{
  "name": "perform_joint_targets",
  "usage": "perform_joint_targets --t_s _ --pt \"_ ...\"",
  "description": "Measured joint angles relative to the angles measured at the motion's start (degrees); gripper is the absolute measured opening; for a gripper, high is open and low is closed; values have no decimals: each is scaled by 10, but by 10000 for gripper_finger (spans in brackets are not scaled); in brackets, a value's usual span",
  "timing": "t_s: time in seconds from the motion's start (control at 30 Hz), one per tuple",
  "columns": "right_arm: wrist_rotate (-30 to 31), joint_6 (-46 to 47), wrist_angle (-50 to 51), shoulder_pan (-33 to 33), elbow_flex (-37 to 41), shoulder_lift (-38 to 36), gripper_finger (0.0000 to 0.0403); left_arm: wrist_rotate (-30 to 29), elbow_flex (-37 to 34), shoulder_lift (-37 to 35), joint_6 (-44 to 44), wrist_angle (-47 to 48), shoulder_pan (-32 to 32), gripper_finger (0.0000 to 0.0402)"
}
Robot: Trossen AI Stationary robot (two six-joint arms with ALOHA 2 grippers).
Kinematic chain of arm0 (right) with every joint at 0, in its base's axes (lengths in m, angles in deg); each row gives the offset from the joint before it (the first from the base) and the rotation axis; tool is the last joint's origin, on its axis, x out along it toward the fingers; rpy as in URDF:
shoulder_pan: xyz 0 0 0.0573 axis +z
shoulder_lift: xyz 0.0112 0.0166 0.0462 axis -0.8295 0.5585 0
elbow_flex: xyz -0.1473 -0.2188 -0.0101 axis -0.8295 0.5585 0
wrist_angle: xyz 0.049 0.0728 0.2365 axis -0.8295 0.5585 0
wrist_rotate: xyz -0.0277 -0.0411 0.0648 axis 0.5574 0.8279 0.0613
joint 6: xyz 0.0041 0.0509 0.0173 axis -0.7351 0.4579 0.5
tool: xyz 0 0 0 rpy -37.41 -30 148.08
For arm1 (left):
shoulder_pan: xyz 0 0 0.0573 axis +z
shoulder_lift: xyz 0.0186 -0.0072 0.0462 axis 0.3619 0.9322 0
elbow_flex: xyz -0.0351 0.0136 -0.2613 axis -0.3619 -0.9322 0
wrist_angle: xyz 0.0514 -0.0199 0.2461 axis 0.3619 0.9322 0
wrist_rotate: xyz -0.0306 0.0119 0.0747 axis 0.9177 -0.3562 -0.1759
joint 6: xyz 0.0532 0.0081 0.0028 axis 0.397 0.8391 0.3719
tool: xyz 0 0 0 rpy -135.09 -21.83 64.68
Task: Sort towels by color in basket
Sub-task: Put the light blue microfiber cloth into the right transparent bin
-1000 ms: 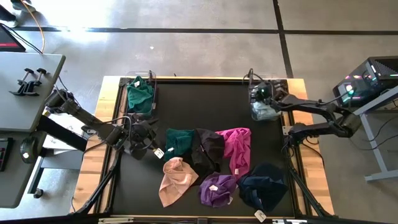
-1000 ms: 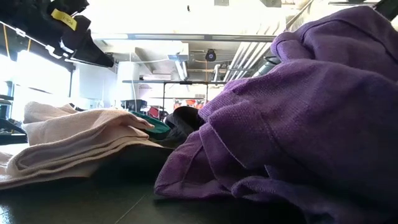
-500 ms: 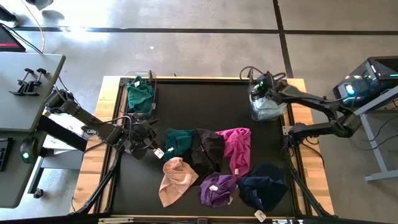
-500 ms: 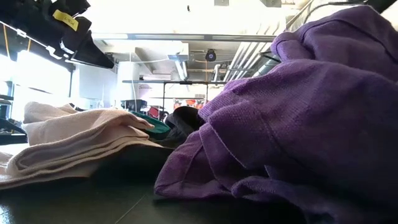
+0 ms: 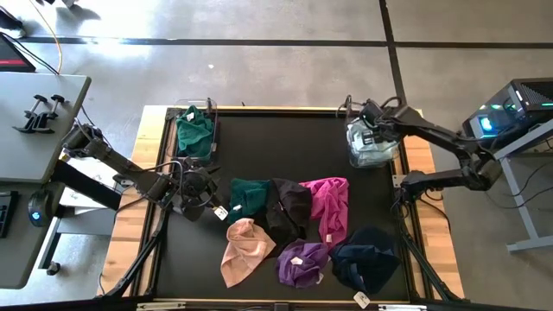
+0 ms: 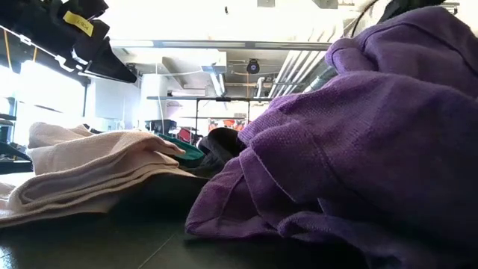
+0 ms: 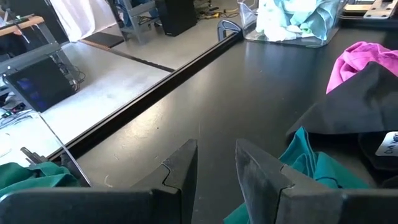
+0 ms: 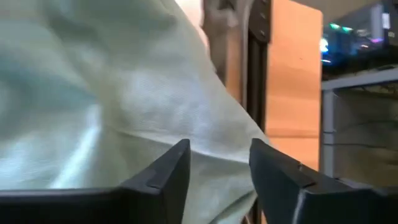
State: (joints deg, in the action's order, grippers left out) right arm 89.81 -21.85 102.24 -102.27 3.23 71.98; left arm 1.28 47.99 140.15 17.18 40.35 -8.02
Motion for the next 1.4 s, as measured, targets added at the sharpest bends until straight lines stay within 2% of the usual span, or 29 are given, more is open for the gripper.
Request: perform_joint_targets --t_s 0.07,0.3,0.5,0.6,0.7,0.9,0.97,1.03,1.13,1.27,1.4 --pt "-4 9 -24 0 25 0 132 0 0 0 0 0 0 96" --pt "-90 -27 -196 0 110 0 72 3 0 0 12 0 0 96" --pt "-63 -39 -236 0 130 0 52 3 0 0 12 1 0 96" --pt "-60 -66 -221 0 123 0 69 3 0 0 12 1 0 96" --pt "-45 -82 -190 0 97 -4 101 5 0 0 15 1 -1 96" --pt "-38 -84 -75 0 14 -29 173 24 0 0 14 0 -1 96" --pt "-38 -94 -72 5 -4 -46 187 25 0 0 14 0 -1 96" --pt "-39 -114 -111 18 -8 -66 194 25 0 0 14 0 -1 96" --pt "-57 -129 -223 37 10 -90 197 25 0 0 14 0 -1 96" --pt "-113 -133 -384 51 75 -86 197 22 0 0 14 0 -1 96" --pt "-120 -125 -525 50 158 -55 197 21 0 0 14 0 -1 96"
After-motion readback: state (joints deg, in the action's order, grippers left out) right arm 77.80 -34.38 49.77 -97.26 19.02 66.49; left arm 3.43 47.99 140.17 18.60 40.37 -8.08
